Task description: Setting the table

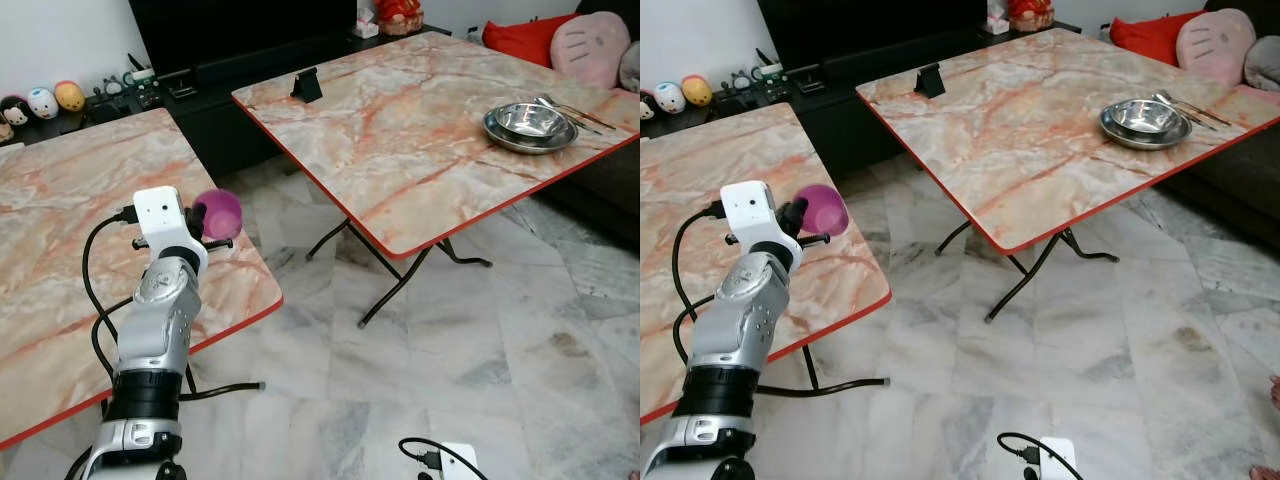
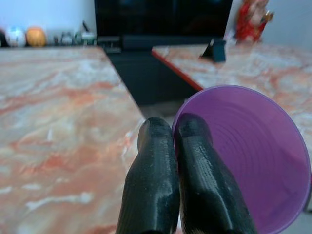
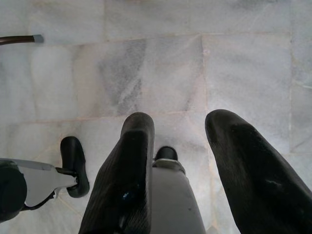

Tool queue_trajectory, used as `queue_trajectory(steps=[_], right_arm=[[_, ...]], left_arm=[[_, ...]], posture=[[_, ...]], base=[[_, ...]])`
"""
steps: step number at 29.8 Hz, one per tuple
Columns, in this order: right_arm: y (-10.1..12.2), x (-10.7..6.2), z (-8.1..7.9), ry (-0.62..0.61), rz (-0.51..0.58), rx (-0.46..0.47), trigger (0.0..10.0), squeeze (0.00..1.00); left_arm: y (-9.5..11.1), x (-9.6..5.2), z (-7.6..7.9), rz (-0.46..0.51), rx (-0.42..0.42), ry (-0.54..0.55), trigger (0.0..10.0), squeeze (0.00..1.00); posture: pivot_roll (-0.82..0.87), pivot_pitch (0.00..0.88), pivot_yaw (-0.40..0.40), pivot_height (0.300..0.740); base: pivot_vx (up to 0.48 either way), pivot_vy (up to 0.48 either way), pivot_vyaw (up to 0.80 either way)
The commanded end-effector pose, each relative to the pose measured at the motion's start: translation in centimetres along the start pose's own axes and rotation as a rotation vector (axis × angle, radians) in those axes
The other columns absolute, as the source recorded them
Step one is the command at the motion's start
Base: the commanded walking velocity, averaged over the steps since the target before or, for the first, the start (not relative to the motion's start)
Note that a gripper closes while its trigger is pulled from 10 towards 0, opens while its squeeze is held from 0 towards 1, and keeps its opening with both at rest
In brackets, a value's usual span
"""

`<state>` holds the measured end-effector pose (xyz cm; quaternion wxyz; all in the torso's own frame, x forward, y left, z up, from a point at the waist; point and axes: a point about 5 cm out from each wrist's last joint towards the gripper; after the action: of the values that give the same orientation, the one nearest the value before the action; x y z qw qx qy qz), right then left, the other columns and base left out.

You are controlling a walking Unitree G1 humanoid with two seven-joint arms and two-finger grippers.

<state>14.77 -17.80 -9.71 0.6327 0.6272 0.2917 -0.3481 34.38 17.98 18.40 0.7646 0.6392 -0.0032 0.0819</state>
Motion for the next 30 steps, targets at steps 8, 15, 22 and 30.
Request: queue_trajectory(steps=[8,15,22,30], right_arm=[[0.12,-0.01,0.23,0.002,0.012,-0.045,10.0,0.0],[0.06,-0.04,0.39,0.0,0.013,-0.029,10.0,0.0],[0.04,-0.05,0.34,0.002,0.012,-0.034,10.0,0.0],[-0.08,-0.08,0.3,0.004,0.009,-0.036,10.0,0.0]], left_arm=[[0.56,-0.23,-0.06,0.067,0.041,-0.007,10.0,0.0],[0.41,-0.36,-0.13,0.079,0.034,-0.004,10.0,0.0],[0.33,-0.31,0.11,0.084,0.018,-0.016,10.0,0.0],[0.24,-0.26,0.51,0.086,0.008,-0.039,10.0,0.0]], posture=[[-0.02,0.0,0.032,0.74],[-0.02,0.0,0.028,0.74],[-0.02,0.0,0.029,0.74],[-0.02,0.0,0.03,0.74]], base=[[0.0,-0.165,0.2],[0.0,-0.207,0.8],[0.0,0.0,0.76],[0.0,0.0,0.1]])
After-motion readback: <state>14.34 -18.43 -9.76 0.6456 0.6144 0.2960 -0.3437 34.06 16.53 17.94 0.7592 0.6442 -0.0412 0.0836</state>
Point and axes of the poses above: a point about 5 cm out from each wrist's last joint towards the gripper, its own x axis pointing out of the wrist towards the gripper, its own y axis along the axis of the wrist's last joint, z = x × y, and after that the axes turned 1 degree about -x, right-handed
